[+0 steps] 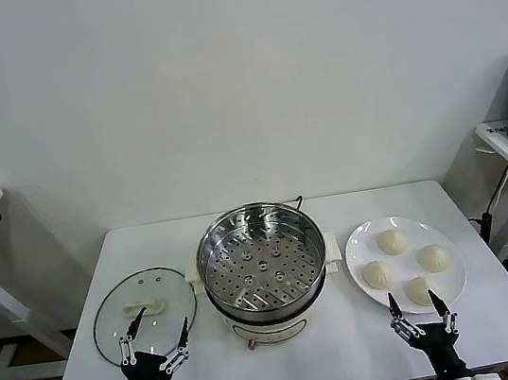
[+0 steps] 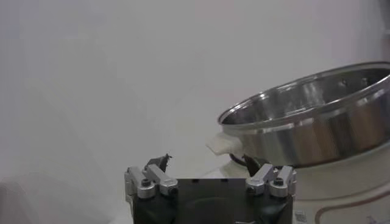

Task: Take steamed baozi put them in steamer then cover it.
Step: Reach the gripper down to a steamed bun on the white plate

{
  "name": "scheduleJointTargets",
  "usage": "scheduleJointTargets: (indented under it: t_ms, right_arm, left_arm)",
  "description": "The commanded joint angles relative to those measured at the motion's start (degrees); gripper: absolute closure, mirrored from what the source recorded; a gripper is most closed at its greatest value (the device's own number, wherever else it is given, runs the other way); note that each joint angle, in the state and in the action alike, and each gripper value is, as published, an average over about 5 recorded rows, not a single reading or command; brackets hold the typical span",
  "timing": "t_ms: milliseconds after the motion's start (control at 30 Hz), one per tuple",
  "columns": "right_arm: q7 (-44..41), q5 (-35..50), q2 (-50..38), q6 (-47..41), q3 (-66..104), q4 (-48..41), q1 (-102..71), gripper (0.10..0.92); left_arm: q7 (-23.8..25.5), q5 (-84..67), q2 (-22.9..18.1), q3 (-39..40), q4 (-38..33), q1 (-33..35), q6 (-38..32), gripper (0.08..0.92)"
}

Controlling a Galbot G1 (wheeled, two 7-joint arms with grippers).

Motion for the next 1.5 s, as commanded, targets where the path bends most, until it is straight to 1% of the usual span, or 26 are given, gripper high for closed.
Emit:
scheduleJointTargets:
  t_ms: [33,167,333,500,567,633,700,767,900,1000,1100,1167,1267,1333,1500]
  right_arm:
    - [3.7,1.8,-3.2,-5.4,1.3,-1.0,8.0,0.203]
    - [4.0,3.6,-8.4,-9.1,1.5,-6.2,17.0,0.203]
    - [4.5,10.7,-15.3,-12.5,-2.9,-16.9,31.5,0.203]
    - [1.2,17.6,-20.5,-14.8,-10.4,-26.5,44.6,0.203]
    - [-1.4,18.8,-22.5,-15.0,-13.9,-30.1,48.8,0.203]
    - [-5.9,19.5,-25.1,-15.6,-17.4,-33.7,52.5,0.203]
    - [-13.0,19.8,-28.0,-16.2,-20.7,-36.6,55.6,0.203]
    - [-22.3,19.0,-31.1,-16.3,-24.2,-39.3,58.8,0.203]
    - [-42.7,13.0,-36.2,-16.0,-31.9,-44.1,64.8,0.203]
    - [-54.2,7.9,-37.8,-15.9,-37.7,-47.5,70.8,0.203]
    - [-65.7,-0.2,-37.4,-15.5,-43.0,-51.6,77.7,0.203]
    - [-72.9,-7.1,-36.3,-14.7,-46.3,-55.0,82.8,0.203]
    - [-79.7,-16.5,-33.9,-12.8,-51.4,-59.4,89.2,0.203]
    - [-82.5,-21.4,-32.2,-11.7,-54.4,-61.3,92.1,0.203]
    - [-85.5,-31.7,-27.1,-9.4,-59.9,-64.5,97.4,0.203]
  left_arm:
    - [-0.2,0.0,0.0,0.1,-0.7,0.2,0.2,0.177]
    - [-0.3,-0.1,-0.2,0.1,-1.1,0.3,0.3,0.177]
    - [-0.3,-0.2,-0.6,-0.1,-1.3,0.5,0.5,0.177]
    - [-0.4,-0.9,-1.0,-0.7,-2.1,0.6,1.0,0.177]
    - [-0.4,-1.4,-1.2,-1.0,-2.4,0.6,1.2,0.177]
    - [-0.4,-1.8,-1.3,-1.2,-2.7,0.7,1.4,0.177]
    - [-0.5,-2.0,-1.4,-1.4,-3.1,0.8,1.5,0.177]
    - [-0.5,-2.1,-1.4,-1.6,-3.4,1.0,1.6,0.177]
    - [-0.6,-2.2,-1.4,-1.8,-4.2,1.3,2.2,0.177]
    - [-0.7,-2.3,-1.7,-1.9,-4.6,1.5,2.5,0.177]
    - [-0.7,-2.3,-2.0,-1.9,-4.6,1.7,2.6,0.177]
    - [-0.8,-2.3,-2.1,-2.0,-4.6,1.8,2.7,0.177]
    - [-0.8,-2.3,-2.3,-2.2,-4.6,2.1,2.8,0.177]
    - [-0.9,-2.3,-2.5,-2.2,-4.5,2.3,2.8,0.177]
    - [-1.0,-2.2,-3.1,-2.1,-4.7,3.2,3.1,0.177]
